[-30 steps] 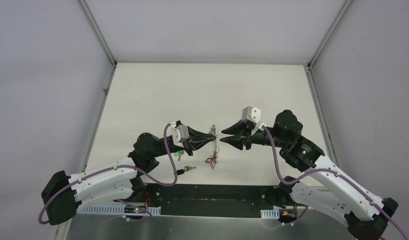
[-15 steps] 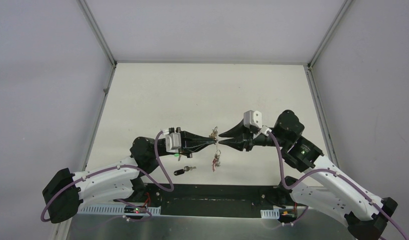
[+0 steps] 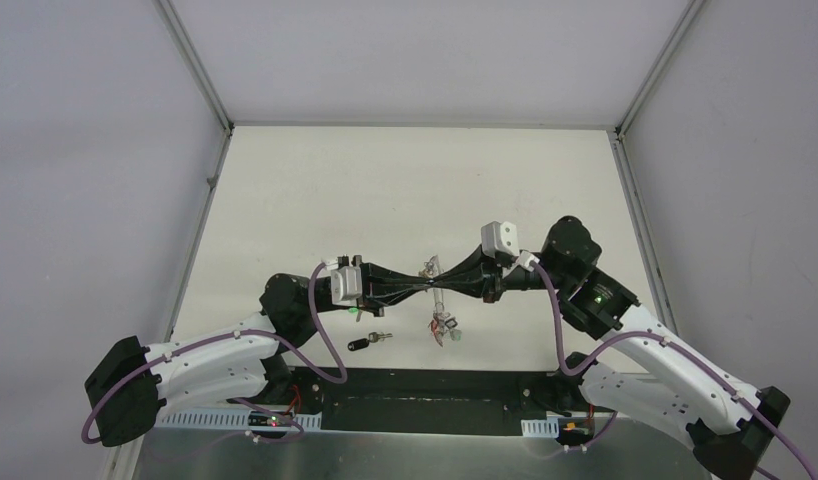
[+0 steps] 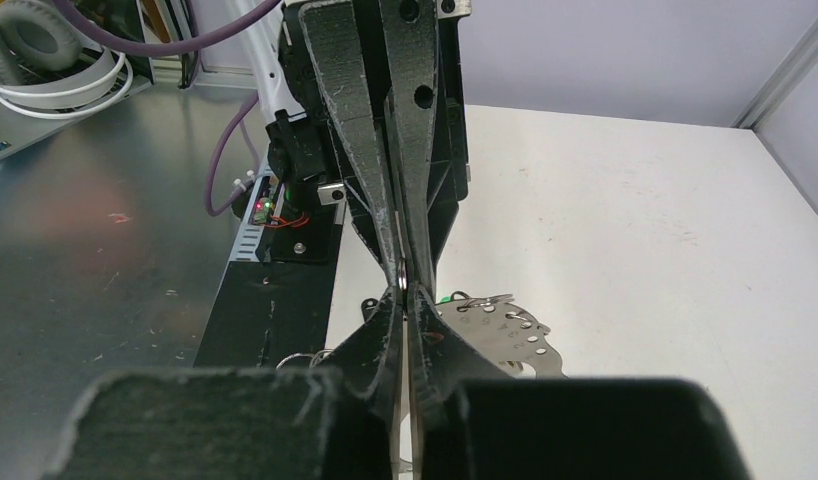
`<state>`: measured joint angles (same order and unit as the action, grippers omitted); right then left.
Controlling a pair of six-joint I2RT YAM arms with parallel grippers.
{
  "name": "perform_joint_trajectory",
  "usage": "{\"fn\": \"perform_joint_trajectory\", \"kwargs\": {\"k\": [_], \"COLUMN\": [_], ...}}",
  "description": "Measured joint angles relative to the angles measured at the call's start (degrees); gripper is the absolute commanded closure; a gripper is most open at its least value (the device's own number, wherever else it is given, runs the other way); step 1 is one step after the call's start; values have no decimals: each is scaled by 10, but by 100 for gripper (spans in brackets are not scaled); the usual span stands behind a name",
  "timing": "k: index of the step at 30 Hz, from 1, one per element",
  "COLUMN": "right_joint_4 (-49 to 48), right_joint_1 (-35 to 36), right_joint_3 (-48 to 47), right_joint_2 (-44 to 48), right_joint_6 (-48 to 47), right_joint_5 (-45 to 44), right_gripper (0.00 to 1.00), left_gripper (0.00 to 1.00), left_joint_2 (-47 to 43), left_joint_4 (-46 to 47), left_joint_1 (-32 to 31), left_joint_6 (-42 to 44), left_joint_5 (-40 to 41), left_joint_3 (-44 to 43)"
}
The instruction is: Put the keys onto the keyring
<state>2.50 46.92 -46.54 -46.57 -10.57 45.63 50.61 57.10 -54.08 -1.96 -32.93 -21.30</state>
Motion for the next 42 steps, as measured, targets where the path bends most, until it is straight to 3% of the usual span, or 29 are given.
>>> {"fn": "perform_joint_trajectory", "kwargs": {"k": [5, 9, 14, 19, 25, 33, 42], "right_joint_4": [-1, 12, 80, 171, 301, 443, 470], "right_joint_1": [0, 0, 1, 1, 1, 13, 14], "right_joint_3": [0, -3, -23, -64, -144, -241, -243], "right_joint_2": [-1, -7, -24, -47, -103, -185, -187], "right_joint_6": [-1, -4, -21, -52, -97, -129, -135], "right_joint_5": [3, 3, -4, -18, -52, -106, -92], "right_gripper": [100, 100, 100, 100, 100, 100, 100], "left_gripper": [97, 66, 52, 50, 54, 60, 64], "left_joint_2": [-2, -19, -82, -105, -56, -6, 22], "left_joint_4": [-3, -34, -130, -287, -473, -563, -578], "left_joint_1": [0, 0, 0, 0, 0, -11, -26], "left_joint_6": [-2, 3, 23, 58, 91, 108, 115], "left_joint_5": [-2, -1, 13, 16, 15, 17, 45], "left_joint_3": [0, 0, -9, -77, -182, -197, -207]}}
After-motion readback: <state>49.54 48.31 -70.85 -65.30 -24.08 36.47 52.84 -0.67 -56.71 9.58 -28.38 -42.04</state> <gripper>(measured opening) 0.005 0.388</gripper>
